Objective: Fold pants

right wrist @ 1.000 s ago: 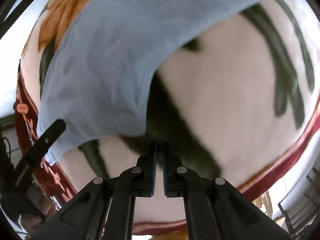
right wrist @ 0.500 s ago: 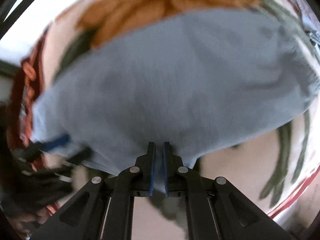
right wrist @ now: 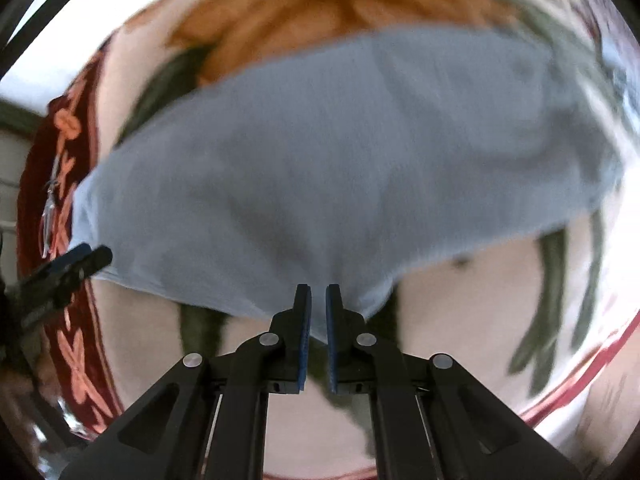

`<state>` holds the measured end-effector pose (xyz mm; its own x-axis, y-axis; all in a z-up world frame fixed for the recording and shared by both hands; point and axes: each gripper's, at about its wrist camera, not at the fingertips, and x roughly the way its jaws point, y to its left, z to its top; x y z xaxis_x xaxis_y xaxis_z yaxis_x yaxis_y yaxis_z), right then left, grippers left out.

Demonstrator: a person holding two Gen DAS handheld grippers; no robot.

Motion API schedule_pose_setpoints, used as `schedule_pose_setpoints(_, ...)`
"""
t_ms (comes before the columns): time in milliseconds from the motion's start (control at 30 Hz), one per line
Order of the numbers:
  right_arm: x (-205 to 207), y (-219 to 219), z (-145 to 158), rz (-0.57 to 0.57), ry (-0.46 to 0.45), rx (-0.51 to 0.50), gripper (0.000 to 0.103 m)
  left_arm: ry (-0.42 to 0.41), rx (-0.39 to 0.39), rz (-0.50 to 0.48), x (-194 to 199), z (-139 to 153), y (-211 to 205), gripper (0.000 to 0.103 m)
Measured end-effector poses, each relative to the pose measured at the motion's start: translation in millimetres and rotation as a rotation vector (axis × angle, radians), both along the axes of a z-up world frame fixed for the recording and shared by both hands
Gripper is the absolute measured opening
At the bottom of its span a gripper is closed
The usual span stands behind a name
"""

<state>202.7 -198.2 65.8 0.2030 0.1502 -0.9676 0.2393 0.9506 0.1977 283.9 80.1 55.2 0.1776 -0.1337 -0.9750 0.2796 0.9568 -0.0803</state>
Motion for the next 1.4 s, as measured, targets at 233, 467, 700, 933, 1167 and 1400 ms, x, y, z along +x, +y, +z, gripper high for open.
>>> schedule_pose_setpoints(233,20.2,19.8,-22.8,0.044,0.038,0.023,0.017,0.031,0.019,0.158,49.1,-21.2,81.2,0.060)
schedule_pose_setpoints(467,13.1,19.7,-32.0,0.073,0.081,-0.004,0.017,-0.070,0.282,0.062,53.5,-17.4,104.7,0.066)
schedule_pose_setpoints(700,15.9,20.2,-13.8,0.086,0.086,-0.005,0.017,-0.028,0.283,0.153,44.0,-12.7,141.0,0.066)
schedule_pose_setpoints(933,13.1,31.2,4.1,0.114,0.055,0.002,0.018,-0.022,0.031,0.220,34.6,6.9,139.7,0.065)
schedule_pose_setpoints(1167,14.2,40.1,-7.4,0.130,0.064,0.002,0.018,0.045,-0.042,0.142,76.2,-18.1,106.3,0.032)
schedule_pose_setpoints(1400,15.0,44.3,-10.8,0.143,0.064,0.004,0.018,-0.077,0.220,0.096,118.9,-29.3,105.9,0.038)
